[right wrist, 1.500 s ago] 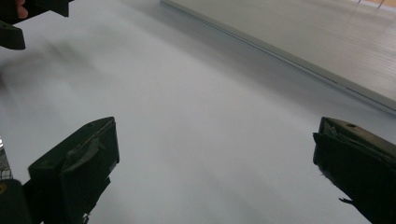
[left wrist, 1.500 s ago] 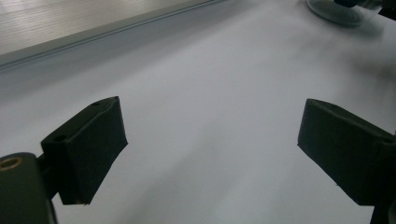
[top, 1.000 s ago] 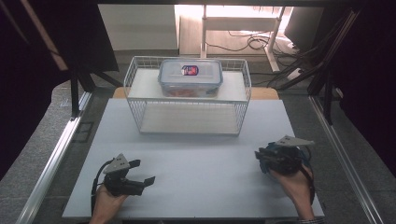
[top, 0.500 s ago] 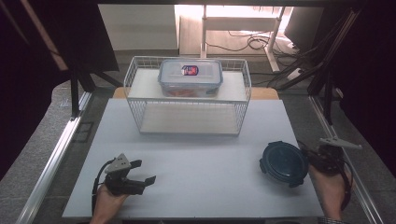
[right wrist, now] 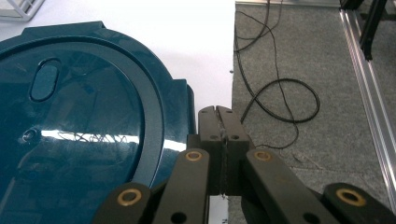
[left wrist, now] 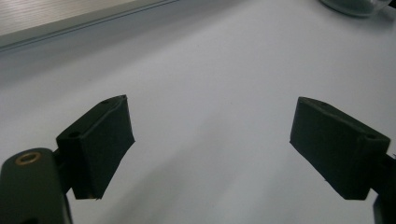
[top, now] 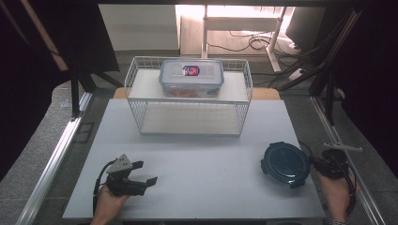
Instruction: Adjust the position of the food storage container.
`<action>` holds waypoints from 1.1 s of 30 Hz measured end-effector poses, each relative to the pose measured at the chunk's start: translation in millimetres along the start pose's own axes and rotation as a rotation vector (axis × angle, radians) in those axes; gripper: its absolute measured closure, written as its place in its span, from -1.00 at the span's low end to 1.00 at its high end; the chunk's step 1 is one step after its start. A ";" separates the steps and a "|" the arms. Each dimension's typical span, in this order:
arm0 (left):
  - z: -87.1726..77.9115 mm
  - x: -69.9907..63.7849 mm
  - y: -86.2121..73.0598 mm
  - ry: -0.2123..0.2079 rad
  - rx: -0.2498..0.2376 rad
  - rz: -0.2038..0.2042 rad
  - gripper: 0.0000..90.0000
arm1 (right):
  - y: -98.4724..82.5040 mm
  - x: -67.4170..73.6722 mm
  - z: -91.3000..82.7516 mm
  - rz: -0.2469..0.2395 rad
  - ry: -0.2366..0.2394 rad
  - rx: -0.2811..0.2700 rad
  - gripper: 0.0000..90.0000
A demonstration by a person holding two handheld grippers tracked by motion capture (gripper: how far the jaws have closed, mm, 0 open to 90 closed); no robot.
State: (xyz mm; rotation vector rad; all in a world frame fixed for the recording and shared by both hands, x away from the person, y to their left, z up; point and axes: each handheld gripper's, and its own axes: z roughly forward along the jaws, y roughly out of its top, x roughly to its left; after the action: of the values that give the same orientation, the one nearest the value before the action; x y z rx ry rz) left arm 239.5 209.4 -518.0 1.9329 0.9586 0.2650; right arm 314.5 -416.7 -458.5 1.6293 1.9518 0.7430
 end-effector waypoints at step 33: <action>5.9 -3.6 0.5 -0.009 0.027 0.009 -0.71 | 0.9 106.2 8.7 -0.160 0.340 0.055 0.99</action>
State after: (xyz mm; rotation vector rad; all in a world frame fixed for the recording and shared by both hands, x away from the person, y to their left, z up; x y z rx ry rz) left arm 240.5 202.8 -520.1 1.9614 0.9523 0.2492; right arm 303.1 -311.1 -466.8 1.4271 2.3265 0.9590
